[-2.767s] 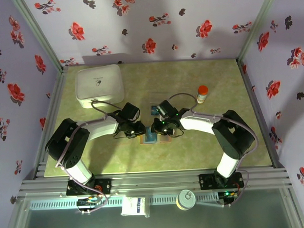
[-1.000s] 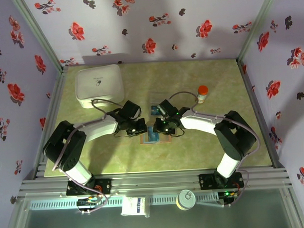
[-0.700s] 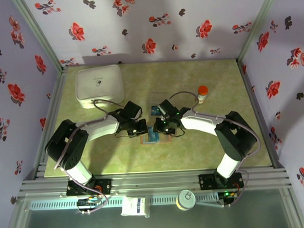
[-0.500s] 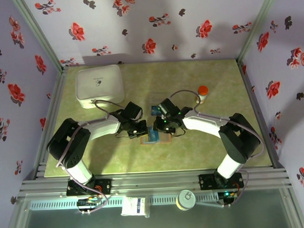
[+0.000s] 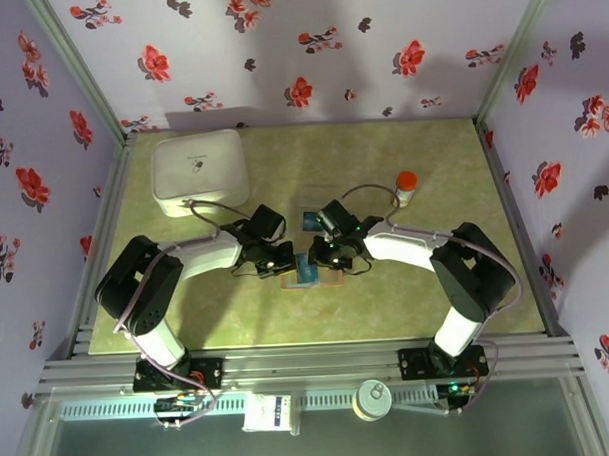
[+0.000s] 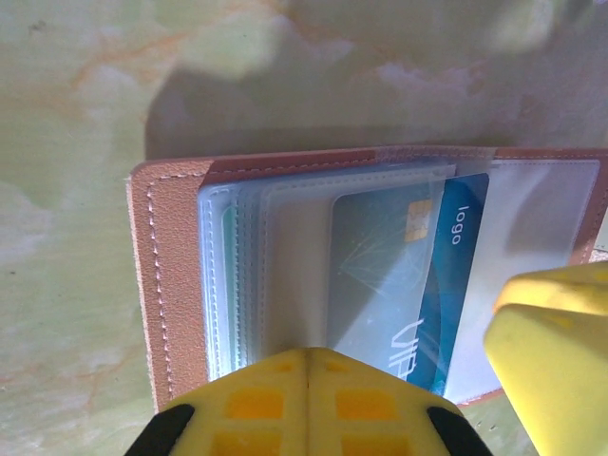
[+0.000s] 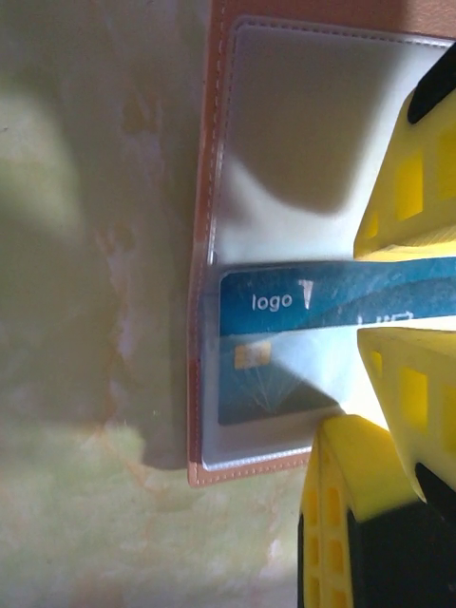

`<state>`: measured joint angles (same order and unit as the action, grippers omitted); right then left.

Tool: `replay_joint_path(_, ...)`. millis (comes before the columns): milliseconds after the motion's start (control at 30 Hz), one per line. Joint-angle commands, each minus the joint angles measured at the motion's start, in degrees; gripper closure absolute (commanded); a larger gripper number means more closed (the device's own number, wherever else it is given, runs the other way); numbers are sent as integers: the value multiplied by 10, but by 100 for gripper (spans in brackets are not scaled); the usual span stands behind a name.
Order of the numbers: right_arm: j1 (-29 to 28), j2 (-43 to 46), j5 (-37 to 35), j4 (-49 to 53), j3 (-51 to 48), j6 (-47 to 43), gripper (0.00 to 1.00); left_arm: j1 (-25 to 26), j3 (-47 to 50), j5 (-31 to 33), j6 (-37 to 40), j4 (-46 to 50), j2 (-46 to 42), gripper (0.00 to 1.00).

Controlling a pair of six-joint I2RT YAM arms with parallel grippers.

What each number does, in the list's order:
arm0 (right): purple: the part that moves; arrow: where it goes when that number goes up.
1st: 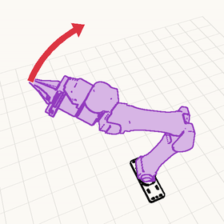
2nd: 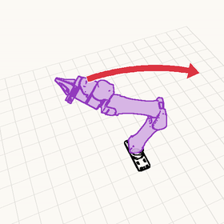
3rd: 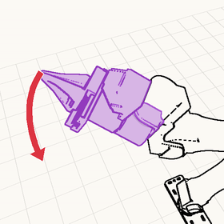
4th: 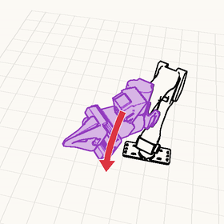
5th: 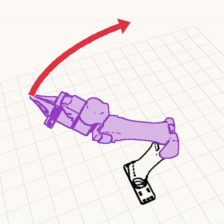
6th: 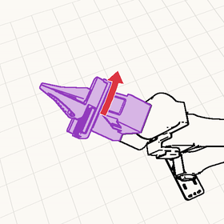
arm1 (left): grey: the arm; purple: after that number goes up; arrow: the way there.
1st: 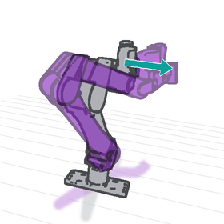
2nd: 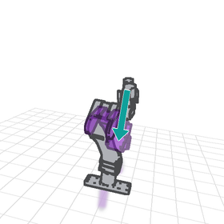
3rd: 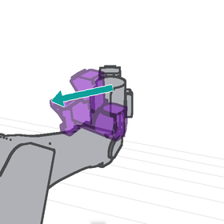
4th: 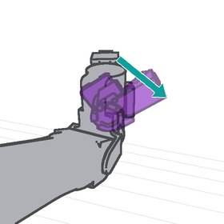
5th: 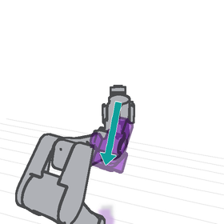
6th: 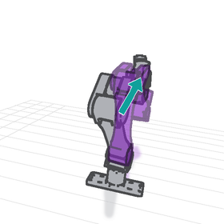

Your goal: Take the credit cards out of the card holder

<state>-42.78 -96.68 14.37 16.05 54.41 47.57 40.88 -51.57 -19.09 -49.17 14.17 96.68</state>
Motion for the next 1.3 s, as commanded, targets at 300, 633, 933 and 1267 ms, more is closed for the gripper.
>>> replay_joint_path(300,15,-19,54,-78,-42,4,73,4,-1,13,7,24,17,100)
replay_joint_path(633,24,-14,93,-143,-63,26,75,3,-12,21,11,47,23,100)
replay_joint_path(933,37,0,116,-200,-95,48,82,3,-12,23,8,50,20,100)
replay_joint_path(1267,50,14,117,-212,-120,45,89,3,-13,24,10,55,18,100)
